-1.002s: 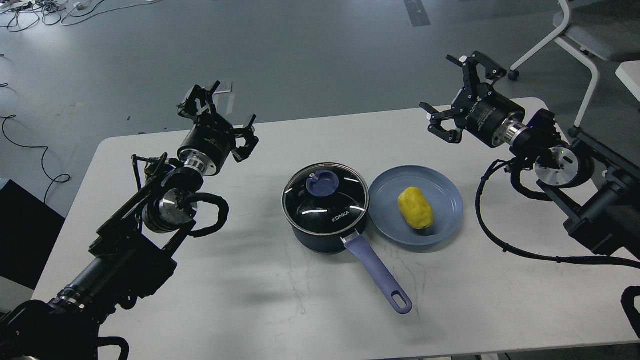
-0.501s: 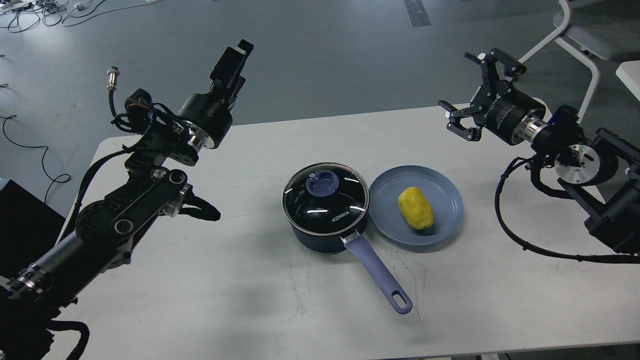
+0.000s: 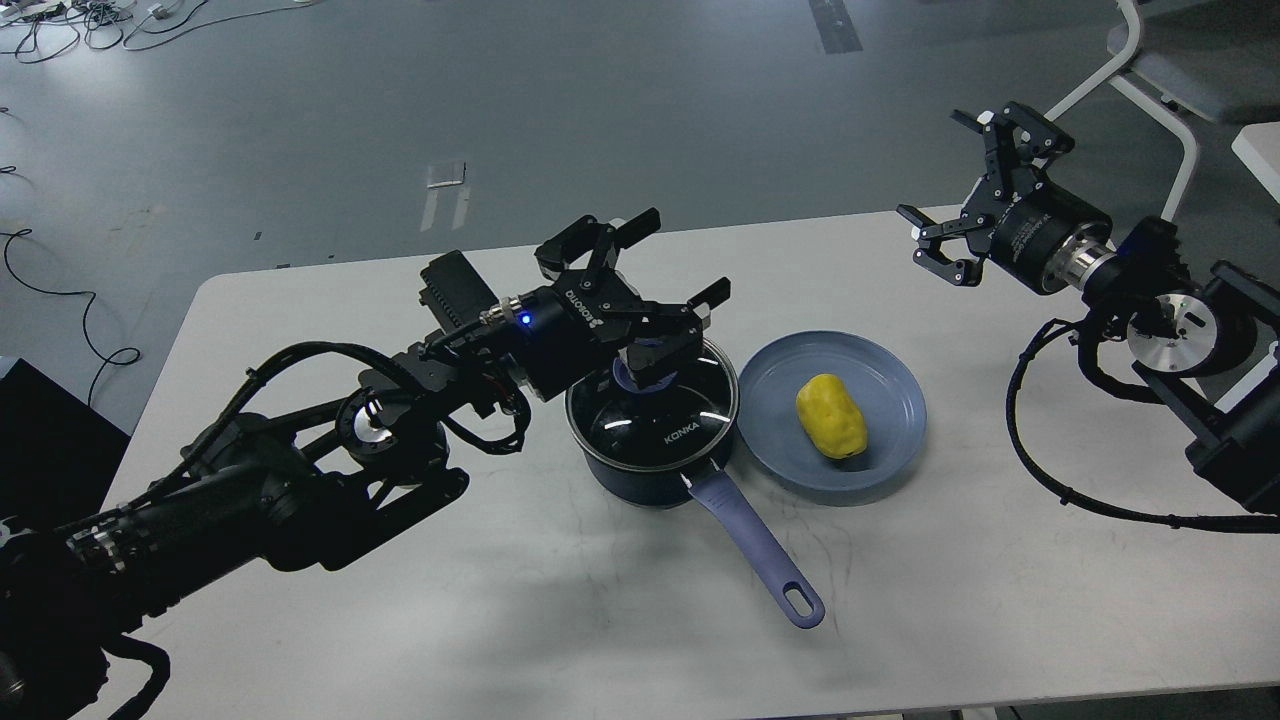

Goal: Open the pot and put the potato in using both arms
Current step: 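Lower the left gripper onto the blue lid knob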

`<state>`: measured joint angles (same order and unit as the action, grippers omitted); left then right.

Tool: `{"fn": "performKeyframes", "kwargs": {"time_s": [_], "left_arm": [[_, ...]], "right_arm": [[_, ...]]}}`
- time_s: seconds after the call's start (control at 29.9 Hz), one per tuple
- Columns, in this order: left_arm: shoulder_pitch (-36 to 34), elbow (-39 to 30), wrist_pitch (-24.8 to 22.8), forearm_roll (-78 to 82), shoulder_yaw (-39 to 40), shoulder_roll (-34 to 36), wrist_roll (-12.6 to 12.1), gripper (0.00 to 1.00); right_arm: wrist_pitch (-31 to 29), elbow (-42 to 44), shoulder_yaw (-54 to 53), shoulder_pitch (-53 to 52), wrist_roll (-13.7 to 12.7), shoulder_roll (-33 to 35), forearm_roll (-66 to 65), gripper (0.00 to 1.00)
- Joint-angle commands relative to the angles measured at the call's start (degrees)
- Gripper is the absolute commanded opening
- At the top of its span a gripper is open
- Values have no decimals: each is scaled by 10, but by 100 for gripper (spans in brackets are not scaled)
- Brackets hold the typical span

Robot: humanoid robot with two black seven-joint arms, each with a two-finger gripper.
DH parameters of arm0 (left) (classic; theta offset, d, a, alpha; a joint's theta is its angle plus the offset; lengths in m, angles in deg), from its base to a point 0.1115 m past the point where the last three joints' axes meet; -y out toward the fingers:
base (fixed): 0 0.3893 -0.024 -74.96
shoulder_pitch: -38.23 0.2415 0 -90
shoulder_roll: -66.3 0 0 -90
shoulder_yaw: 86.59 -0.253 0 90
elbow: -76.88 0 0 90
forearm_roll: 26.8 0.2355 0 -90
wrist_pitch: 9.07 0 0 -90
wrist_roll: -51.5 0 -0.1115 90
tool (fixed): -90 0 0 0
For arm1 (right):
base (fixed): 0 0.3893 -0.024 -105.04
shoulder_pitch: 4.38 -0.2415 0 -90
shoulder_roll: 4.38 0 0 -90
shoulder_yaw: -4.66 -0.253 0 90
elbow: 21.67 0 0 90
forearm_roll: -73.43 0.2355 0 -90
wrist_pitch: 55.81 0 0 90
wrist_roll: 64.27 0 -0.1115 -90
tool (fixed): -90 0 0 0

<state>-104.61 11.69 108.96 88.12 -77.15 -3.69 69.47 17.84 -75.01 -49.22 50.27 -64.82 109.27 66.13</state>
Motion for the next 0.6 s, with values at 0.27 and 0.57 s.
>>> {"fn": "performKeyframes", "kwargs": {"time_s": [0.27,0.57], "left_arm": [[-27,96,0,66,-75,-32,14,98],[-29,101,0,43,-107,-33,20,98]], "right_arm": [[1,0,2,6,0,9,0,100],[1,0,3,6,0,9,0,100]]}}
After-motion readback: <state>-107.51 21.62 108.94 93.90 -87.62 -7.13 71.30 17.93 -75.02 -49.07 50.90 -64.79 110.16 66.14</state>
